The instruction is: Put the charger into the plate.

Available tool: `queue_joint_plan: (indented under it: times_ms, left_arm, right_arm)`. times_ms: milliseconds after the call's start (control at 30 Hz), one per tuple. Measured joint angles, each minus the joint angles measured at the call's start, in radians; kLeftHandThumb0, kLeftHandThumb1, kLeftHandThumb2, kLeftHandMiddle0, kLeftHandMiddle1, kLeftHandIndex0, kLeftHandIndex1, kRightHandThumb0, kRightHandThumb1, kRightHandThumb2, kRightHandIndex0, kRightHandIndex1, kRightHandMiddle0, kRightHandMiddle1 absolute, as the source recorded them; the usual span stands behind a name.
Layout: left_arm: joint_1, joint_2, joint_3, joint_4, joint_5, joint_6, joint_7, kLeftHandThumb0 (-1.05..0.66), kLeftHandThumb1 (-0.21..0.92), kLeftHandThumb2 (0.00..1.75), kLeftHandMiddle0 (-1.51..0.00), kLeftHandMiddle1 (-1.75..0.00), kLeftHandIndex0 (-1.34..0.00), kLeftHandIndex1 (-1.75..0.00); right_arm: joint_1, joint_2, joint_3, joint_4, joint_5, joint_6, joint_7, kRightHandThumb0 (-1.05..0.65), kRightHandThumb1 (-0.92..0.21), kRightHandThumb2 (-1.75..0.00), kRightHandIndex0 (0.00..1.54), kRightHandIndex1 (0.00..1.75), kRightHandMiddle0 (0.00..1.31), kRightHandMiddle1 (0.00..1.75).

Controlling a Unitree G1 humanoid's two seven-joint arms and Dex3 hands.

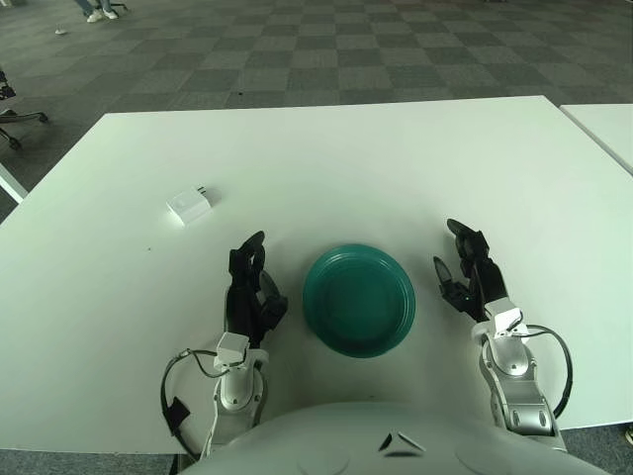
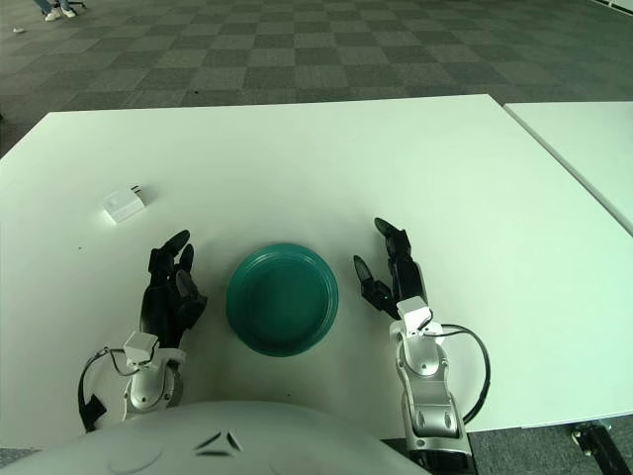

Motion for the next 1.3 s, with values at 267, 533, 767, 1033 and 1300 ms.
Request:
queue_joint_plan:
  times_ms: [267,533,767,1033,1300]
  left_arm:
    - [-0.001,0.000,0.006,0.000,0.037,-0.004,0.026,-0.84,0.92,1.01,-0.31,-0.01,0.00,-0.83]
    - [-0.052,0.023,0.071,-0.114,0.281,0.178,0.113,-0.81,0.92,0.93,-0.31,-0.01,0.00,-0.75]
    - [-0.193,0.137,0.157,-0.259,0.575,0.325,0.156,-0.89,0.92,0.84,-0.32,-0.01,0.00,-0.81]
    - [-0.387,0.380,0.251,-0.246,0.876,0.469,0.186,-1.03,0.92,0.86,-0.33,-0.01,-0.01,-1.02]
    - [-0.529,0.645,0.324,-0.102,0.955,0.635,-0.034,-1.05,0.92,0.92,-0.33,-0.01,-0.05,-1.05]
  right_arm:
    - [-0.043,0.001,-0.021,0.067,0.020,-0.047,0.000,-0.68,-0.92,-0.47,0.31,0.05,0.00,0.72]
    - [-0.074,0.001,-0.035,0.094,0.022,-0.056,-0.002,-0.69,-0.92,-0.45,0.32,0.05,0.00,0.73]
    - [-0.087,0.000,-0.034,0.096,0.017,-0.068,-0.002,-0.69,-0.92,-0.47,0.32,0.04,0.00,0.73]
    - [-0.110,-0.002,-0.034,0.127,0.013,-0.058,-0.002,-0.68,-0.92,-0.47,0.32,0.03,0.00,0.74]
    - [-0.084,0.012,-0.031,0.035,0.017,0.025,-0.004,-0.67,-0.92,-0.50,0.30,0.02,0.00,0.72]
